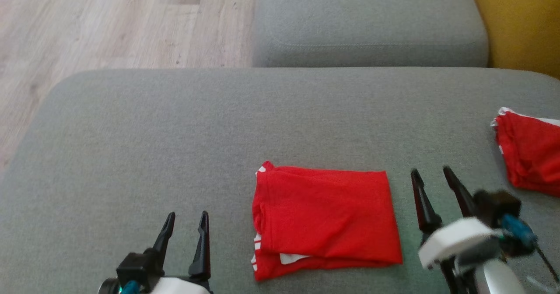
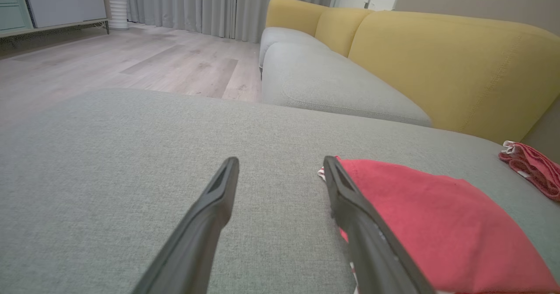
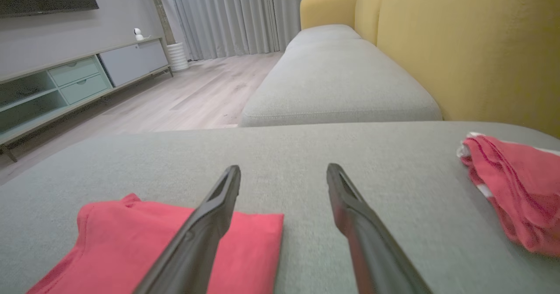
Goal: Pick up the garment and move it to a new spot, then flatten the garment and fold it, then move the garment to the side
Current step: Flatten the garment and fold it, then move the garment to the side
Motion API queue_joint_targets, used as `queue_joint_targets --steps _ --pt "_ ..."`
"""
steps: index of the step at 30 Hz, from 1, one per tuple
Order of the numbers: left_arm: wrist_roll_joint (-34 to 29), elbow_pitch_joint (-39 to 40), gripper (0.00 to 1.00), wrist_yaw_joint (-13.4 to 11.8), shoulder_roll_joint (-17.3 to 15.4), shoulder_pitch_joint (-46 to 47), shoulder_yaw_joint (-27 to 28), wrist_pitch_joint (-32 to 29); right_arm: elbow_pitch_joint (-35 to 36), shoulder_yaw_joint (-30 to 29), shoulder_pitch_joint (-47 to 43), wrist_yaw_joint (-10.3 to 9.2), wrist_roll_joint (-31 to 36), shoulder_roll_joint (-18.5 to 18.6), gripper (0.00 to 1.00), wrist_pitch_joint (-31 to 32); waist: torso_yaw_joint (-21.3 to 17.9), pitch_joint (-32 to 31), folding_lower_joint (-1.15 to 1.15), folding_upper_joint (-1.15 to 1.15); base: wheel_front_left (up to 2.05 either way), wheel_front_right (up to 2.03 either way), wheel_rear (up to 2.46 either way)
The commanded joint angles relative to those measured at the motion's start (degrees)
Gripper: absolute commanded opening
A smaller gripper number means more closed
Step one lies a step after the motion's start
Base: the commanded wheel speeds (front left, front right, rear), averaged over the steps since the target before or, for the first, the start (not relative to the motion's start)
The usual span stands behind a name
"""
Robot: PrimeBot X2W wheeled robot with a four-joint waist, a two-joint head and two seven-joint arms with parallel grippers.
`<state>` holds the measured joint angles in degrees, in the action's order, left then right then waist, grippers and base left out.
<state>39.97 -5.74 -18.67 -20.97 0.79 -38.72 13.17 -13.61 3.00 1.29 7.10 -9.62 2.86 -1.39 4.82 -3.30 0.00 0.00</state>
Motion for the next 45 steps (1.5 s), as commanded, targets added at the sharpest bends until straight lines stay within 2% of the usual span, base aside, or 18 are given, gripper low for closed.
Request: queue_joint_targets --steps 1,11,33,38,45 --pt "0.23 1.03 1.00 -0.22 -0.37 1.67 2.85 0.77 2.81 0.93 0.68 0.39 -0.39 0.02 1.00 -0.78 -0.45 -0.46 0.00 0.00 0.00 0.00 0.00" --pt "0.20 -0.17 1.00 -0.48 -0.83 -1.58 5.71 1.57 6.00 -0.50 -6.32 0.39 -1.27 0.02 1.00 -1.43 -1.01 -1.13 0.00 0.00 0.00 0.00 0.00" --pt "-0.74 -0.80 1.00 0.18 -0.86 -0.95 5.94 1.71 5.79 -0.13 -5.80 0.39 -0.65 0.02 1.00 -0.60 0.10 -0.39 0.00 0.00 0.00 0.00 0.00" --pt "-0.86 -0.78 1.00 0.24 -0.68 -0.38 5.75 1.70 5.06 -0.46 -3.65 0.39 0.22 0.02 1.00 2.95 0.68 0.50 0.00 0.00 0.00 0.00 0.00" --pt "-0.98 -1.16 1.00 0.49 -0.08 0.67 5.65 1.67 2.32 -0.77 0.66 0.39 1.37 0.02 1.00 13.80 3.29 2.39 0.00 0.00 0.00 0.00 0.00"
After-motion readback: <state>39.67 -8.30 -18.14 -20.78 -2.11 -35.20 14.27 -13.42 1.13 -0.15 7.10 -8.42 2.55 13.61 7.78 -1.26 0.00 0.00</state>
